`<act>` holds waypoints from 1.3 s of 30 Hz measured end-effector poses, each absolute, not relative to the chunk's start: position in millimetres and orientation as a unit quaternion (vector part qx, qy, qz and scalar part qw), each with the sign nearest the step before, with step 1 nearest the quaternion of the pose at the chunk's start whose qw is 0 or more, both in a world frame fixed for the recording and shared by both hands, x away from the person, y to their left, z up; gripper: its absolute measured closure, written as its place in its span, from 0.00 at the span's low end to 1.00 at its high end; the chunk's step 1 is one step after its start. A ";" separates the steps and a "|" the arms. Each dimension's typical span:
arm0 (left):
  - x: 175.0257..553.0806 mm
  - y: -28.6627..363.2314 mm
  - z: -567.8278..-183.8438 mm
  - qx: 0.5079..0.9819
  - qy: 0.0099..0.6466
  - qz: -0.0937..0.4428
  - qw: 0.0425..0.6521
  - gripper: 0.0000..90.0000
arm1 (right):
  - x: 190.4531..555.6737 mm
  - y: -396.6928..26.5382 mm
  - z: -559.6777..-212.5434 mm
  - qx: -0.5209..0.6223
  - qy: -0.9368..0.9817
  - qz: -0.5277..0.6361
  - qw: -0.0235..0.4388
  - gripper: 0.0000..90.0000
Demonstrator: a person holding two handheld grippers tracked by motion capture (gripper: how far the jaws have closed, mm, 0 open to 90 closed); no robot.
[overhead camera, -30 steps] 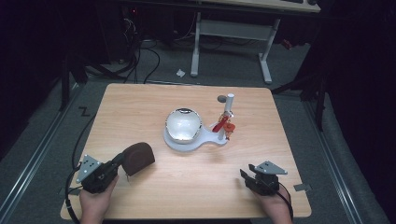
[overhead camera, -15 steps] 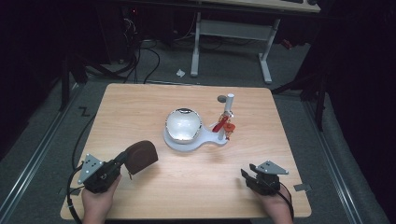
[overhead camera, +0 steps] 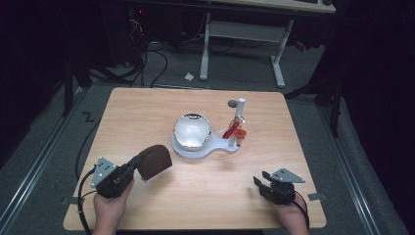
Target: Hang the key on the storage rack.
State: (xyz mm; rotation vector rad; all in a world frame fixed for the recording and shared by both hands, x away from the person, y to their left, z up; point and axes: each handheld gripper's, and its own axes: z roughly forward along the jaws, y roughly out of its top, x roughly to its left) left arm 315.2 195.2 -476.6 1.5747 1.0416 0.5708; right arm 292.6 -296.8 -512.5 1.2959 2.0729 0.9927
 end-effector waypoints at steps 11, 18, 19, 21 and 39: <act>328.5 174.5 -459.0 0.673 0.425 0.241 0.555 0.97 | 293.1 -295.9 -510.6 0.469 0.760 0.374 0.250 0.63; 337.9 167.1 -448.7 0.672 0.422 0.244 0.557 0.97 | 292.7 -297.2 -510.3 0.468 0.761 0.375 0.248 0.63; 339.3 166.2 -447.3 0.672 0.421 0.244 0.557 0.97 | 292.6 -296.9 -510.2 0.469 0.760 0.376 0.248 0.63; 342.3 164.0 -444.5 0.674 0.420 0.245 0.557 0.97 | 292.7 -296.5 -510.1 0.467 0.761 0.376 0.249 0.63; 375.5 146.5 -425.7 0.681 0.418 0.254 0.544 0.97 | 292.6 -297.2 -509.4 0.464 0.761 0.379 0.248 0.64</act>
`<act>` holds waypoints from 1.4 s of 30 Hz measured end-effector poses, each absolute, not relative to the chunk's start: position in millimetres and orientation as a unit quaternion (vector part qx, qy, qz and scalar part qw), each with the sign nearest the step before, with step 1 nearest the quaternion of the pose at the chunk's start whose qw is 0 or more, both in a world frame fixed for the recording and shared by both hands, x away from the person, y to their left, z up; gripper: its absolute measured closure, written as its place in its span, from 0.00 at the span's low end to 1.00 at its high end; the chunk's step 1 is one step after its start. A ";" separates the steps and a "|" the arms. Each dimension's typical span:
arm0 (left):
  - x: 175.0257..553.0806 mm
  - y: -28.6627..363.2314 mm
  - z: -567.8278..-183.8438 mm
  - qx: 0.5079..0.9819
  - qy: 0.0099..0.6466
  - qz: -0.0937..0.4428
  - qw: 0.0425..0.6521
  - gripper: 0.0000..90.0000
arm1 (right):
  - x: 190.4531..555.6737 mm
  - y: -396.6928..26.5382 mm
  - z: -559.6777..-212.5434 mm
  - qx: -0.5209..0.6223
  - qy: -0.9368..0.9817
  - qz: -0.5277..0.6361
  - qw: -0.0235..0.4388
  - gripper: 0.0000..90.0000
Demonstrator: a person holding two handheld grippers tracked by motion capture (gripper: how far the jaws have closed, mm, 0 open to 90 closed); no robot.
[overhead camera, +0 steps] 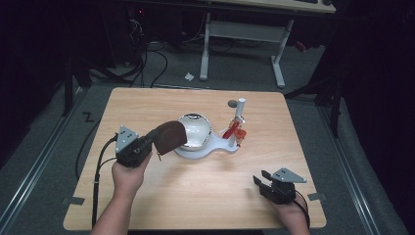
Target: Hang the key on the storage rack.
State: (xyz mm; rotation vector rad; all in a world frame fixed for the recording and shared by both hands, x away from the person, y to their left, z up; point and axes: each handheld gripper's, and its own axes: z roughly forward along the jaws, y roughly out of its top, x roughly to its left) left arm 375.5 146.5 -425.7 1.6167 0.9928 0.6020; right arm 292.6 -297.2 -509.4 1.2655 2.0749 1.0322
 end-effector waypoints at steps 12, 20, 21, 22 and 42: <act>401.1 133.6 -425.2 0.700 0.428 0.245 0.516 0.97 | 292.8 -296.9 -509.3 0.463 0.762 0.379 0.249 0.64; 409.3 123.9 -422.3 0.711 0.433 0.247 0.496 0.97 | 293.0 -298.0 -509.1 0.462 0.762 0.379 0.249 0.64; 410.2 122.8 -421.5 0.712 0.431 0.251 0.494 0.97 | 293.0 -297.8 -509.1 0.461 0.763 0.378 0.249 0.64; 410.9 121.7 -420.8 0.713 0.432 0.251 0.492 0.97 | 293.0 -297.4 -509.1 0.462 0.763 0.378 0.248 0.64; 422.0 107.0 -419.5 0.709 0.449 0.247 0.484 0.96 | 293.2 -297.6 -509.4 0.461 0.764 0.379 0.245 0.64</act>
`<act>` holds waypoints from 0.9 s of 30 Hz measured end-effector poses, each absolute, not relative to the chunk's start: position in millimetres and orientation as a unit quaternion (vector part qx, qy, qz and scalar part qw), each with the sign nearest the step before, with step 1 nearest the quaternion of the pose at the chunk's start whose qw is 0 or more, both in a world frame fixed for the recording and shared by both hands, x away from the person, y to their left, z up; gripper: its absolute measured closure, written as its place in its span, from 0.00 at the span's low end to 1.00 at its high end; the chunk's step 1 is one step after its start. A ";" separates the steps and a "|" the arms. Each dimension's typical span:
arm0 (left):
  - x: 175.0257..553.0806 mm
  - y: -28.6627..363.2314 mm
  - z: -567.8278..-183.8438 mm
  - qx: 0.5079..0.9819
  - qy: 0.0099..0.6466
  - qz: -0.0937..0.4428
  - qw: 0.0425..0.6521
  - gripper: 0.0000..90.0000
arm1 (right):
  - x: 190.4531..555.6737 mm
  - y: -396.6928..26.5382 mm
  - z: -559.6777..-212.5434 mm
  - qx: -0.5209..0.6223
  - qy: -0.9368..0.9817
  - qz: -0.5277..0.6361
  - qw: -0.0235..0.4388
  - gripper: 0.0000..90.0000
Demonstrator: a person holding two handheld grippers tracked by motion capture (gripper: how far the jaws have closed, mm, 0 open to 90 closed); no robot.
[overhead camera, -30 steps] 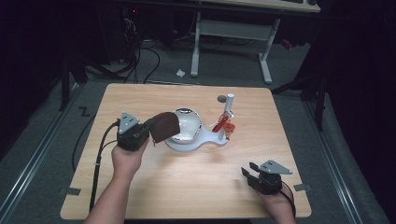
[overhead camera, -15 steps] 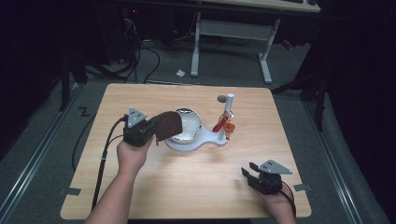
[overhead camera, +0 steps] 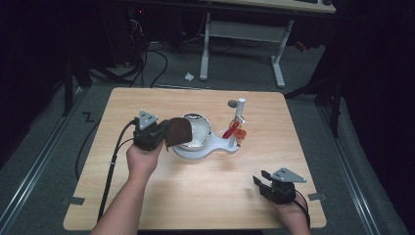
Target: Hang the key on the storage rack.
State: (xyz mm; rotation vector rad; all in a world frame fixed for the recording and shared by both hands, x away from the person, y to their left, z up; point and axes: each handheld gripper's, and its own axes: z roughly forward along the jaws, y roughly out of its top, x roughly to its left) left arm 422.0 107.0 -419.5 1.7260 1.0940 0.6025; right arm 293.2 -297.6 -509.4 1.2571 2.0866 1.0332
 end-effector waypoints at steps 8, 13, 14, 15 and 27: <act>434.5 94.9 -424.8 0.705 0.454 0.247 0.485 0.96 | 292.8 -298.5 -508.8 0.460 0.764 0.380 0.245 0.64; 442.2 89.1 -429.4 0.702 0.459 0.243 0.486 0.96 | 292.3 -298.7 -508.7 0.462 0.762 0.383 0.243 0.64; 443.1 87.5 -430.1 0.702 0.459 0.243 0.486 0.96 | 292.2 -298.8 -508.7 0.462 0.762 0.382 0.243 0.64; 443.8 85.9 -430.6 0.703 0.459 0.243 0.486 0.96 | 292.2 -298.8 -508.8 0.462 0.762 0.383 0.243 0.64; 450.2 70.6 -439.2 0.703 0.461 0.239 0.486 0.94 | 292.4 -299.4 -509.0 0.461 0.763 0.383 0.243 0.64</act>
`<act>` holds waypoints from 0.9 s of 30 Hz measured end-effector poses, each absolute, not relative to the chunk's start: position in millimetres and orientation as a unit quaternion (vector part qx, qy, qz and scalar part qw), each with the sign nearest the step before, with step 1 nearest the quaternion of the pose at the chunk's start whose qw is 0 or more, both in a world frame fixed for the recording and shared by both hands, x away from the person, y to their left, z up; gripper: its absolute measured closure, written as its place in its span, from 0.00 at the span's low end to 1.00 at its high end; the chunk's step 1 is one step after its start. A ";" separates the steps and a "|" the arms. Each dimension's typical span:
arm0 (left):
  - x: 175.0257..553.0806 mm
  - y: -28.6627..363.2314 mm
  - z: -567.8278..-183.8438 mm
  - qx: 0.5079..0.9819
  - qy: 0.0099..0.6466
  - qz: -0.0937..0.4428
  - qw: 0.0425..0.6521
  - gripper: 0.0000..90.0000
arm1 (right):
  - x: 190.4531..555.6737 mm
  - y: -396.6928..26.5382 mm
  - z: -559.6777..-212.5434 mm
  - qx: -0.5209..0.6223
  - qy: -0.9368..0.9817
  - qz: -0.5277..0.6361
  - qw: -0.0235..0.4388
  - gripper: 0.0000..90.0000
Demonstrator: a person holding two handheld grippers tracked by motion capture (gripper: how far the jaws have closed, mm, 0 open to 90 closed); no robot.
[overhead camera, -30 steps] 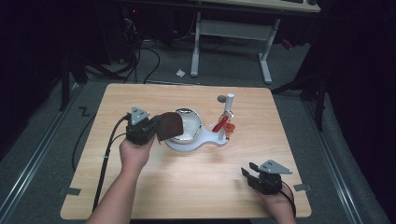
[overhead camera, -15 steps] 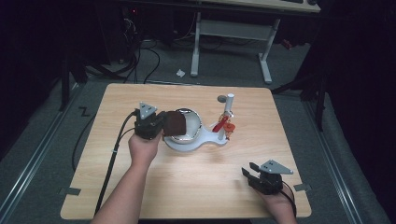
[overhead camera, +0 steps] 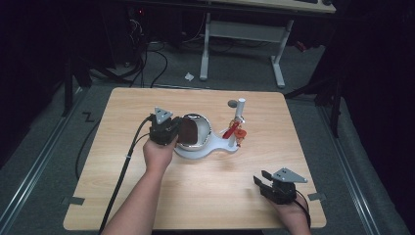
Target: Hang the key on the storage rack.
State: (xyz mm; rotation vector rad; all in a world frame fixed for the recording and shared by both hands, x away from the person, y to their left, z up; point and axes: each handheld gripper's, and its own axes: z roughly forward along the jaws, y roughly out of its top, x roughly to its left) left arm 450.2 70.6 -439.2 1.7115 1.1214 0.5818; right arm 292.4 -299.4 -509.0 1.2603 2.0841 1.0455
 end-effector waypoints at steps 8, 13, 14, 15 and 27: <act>450.2 68.8 -437.6 0.697 0.458 0.237 0.498 0.88 | 292.7 -299.6 -509.1 0.463 0.762 0.383 0.242 0.64; 447.9 69.6 -435.6 0.698 0.455 0.236 0.500 0.79 | 292.8 -298.9 -509.2 0.463 0.762 0.383 0.242 0.64; 447.2 69.6 -435.1 0.698 0.455 0.236 0.501 0.78 | 293.0 -298.6 -509.2 0.464 0.761 0.383 0.241 0.64; 446.2 69.6 -434.5 0.695 0.455 0.235 0.505 0.76 | 293.6 -298.4 -509.4 0.463 0.762 0.384 0.241 0.64; 426.4 82.4 -427.6 0.696 0.437 0.245 0.514 0.58 | 296.1 -297.6 -512.7 0.463 0.766 0.377 0.239 0.64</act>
